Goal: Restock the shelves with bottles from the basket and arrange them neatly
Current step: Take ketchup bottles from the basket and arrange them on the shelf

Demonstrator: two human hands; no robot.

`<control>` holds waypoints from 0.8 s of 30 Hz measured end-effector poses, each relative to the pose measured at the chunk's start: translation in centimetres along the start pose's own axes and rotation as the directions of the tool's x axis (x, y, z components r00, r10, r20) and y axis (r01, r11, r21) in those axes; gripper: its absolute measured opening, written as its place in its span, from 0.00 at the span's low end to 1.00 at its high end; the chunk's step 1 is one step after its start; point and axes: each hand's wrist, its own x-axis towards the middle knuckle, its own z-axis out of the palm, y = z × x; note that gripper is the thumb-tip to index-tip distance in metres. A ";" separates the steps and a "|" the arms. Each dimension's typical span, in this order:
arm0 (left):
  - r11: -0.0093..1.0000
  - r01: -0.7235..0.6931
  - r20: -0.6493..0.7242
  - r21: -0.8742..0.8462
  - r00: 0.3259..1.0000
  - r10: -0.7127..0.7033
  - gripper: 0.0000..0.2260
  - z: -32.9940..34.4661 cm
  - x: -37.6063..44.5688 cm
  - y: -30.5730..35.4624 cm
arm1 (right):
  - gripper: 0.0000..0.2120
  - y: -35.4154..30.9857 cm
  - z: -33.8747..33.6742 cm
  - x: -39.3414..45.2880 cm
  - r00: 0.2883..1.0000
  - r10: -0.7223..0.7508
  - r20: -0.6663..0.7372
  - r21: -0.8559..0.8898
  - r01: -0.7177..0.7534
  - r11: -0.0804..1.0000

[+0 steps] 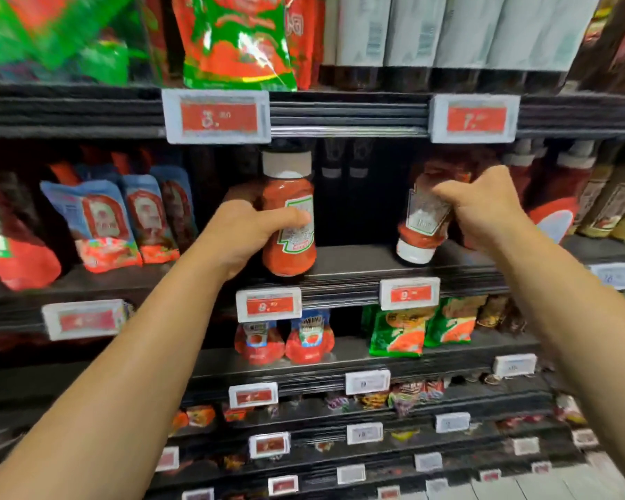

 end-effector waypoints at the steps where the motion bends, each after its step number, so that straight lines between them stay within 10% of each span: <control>1: 1.000 -0.007 0.008 0.007 1.000 0.007 0.19 0.3 0.3 -0.3 | 0.15 0.4 0.1 0.3 1.000 0.003 -0.011 -0.015 -0.003 1.000; 16: 0.999 0.045 -0.155 -0.020 0.987 -0.048 0.21 5.8 3.1 -3.0 | 0.28 2.5 -0.6 2.6 0.995 -0.068 0.074 -0.296 0.087 0.951; 24: 0.997 -0.007 -0.084 -0.076 0.996 0.001 0.26 5.9 3.5 -3.7 | 0.31 3.0 -1.8 -5.4 0.959 -0.283 0.030 -0.661 0.232 0.714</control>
